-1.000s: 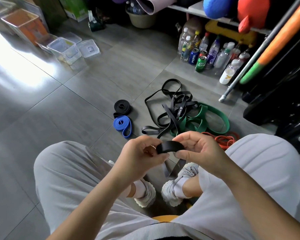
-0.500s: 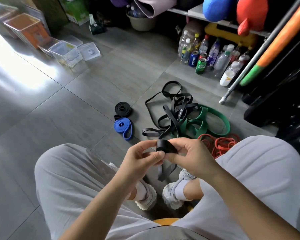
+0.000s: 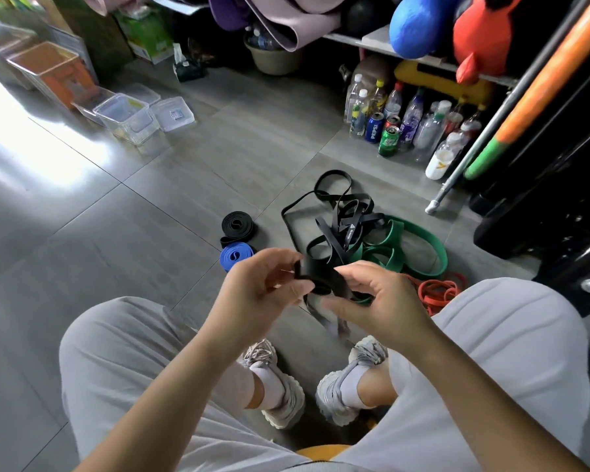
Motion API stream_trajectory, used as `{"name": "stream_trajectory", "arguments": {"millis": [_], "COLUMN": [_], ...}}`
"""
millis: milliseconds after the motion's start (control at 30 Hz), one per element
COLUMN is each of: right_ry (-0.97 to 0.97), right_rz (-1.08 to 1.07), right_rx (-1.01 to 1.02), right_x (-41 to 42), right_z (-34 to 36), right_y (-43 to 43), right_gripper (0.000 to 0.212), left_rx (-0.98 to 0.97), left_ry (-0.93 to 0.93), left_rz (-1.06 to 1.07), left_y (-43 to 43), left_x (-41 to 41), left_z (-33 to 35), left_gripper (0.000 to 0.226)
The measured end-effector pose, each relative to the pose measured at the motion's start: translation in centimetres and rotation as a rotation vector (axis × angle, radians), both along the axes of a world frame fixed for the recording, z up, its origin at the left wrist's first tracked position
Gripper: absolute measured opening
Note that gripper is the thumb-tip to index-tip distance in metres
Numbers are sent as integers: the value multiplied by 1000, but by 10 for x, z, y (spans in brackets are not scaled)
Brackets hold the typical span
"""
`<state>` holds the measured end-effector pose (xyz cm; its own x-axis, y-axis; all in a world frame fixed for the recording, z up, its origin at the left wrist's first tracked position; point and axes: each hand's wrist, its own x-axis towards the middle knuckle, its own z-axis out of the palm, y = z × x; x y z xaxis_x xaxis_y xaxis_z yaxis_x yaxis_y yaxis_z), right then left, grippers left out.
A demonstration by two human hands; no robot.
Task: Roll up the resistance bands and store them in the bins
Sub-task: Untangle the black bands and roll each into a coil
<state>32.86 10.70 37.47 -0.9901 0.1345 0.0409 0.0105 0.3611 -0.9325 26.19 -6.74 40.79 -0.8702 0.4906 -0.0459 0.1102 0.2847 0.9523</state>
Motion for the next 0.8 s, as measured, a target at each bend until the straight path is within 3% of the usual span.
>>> {"name": "stream_trajectory", "arguments": {"millis": [133, 233, 300, 400, 467, 533, 600, 800], "right_ry": [-2, 18, -13, -73, -55, -14, 3, -58], "right_rz": [48, 39, 35, 126, 186, 237, 252, 156], "right_rx": [-313, -366, -252, 39, 242, 359, 397, 241], "right_x": [-3, -4, -4, -4, -7, -10, -12, -8], "right_z": [6, 9, 9, 10, 10, 12, 14, 19], "right_y": [-3, -8, -5, 2, 4, 3, 2, 11], "right_gripper": [26, 18, 17, 14, 12, 20, 22, 24], "left_rx": [362, 426, 239, -432, -693, -771, -751, -532], "left_ry": [-306, -470, -355, 238, 459, 537, 578, 440], "left_rz": [108, 134, 88, -145, -284, -359, -371, -190], "left_y": [6, 7, 4, -2, -2, 4, 9, 4], "left_x": [6, 9, 7, 3, 1, -1, -3, -2], "left_z": [7, 1, -1, 4, 10, 15, 18, 12], "left_gripper": [20, 26, 23, 31, 50, 50, 35, 23]}}
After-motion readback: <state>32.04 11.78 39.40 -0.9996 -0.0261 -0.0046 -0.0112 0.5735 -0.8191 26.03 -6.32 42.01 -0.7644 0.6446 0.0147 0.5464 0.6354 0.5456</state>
